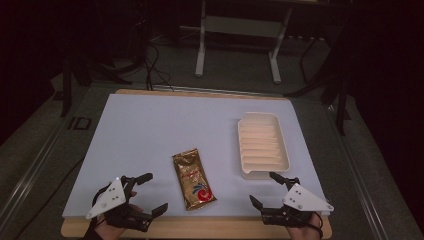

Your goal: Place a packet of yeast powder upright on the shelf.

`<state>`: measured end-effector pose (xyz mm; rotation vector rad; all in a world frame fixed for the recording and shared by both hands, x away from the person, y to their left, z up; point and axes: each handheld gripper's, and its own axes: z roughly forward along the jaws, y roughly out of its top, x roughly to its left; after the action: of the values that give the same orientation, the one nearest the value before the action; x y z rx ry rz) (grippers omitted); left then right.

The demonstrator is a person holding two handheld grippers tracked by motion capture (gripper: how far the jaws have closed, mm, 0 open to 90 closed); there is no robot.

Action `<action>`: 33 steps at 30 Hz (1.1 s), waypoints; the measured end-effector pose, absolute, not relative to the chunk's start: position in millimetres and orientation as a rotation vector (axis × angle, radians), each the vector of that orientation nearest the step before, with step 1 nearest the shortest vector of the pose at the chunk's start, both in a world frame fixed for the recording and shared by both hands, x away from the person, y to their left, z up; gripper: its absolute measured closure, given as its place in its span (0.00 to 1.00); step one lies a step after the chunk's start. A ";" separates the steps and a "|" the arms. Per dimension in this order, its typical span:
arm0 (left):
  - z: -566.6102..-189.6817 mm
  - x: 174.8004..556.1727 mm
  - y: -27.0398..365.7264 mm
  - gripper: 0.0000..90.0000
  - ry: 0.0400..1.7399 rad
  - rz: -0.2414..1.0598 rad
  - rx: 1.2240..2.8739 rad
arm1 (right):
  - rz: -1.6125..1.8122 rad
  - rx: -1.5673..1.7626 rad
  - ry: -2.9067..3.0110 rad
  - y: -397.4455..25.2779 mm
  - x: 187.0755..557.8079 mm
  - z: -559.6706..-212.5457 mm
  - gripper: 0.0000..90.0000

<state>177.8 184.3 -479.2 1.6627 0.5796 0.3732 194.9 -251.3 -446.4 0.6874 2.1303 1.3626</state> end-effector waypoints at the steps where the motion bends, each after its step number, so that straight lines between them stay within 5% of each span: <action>1: -478.9 177.3 183.1 0.03 0.575 0.367 1.669 | 1.385 0.694 2.132 -252.3 195.3 -446.3 0.15; 33: -438.9 181.7 149.6 0.05 0.529 0.279 1.783 | 1.457 0.600 2.151 -240.7 183.9 -431.1 0.11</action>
<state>181.7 149.6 -438.9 1.7833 0.5292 0.2791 183.9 -240.7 -431.1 0.5999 2.1513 1.4566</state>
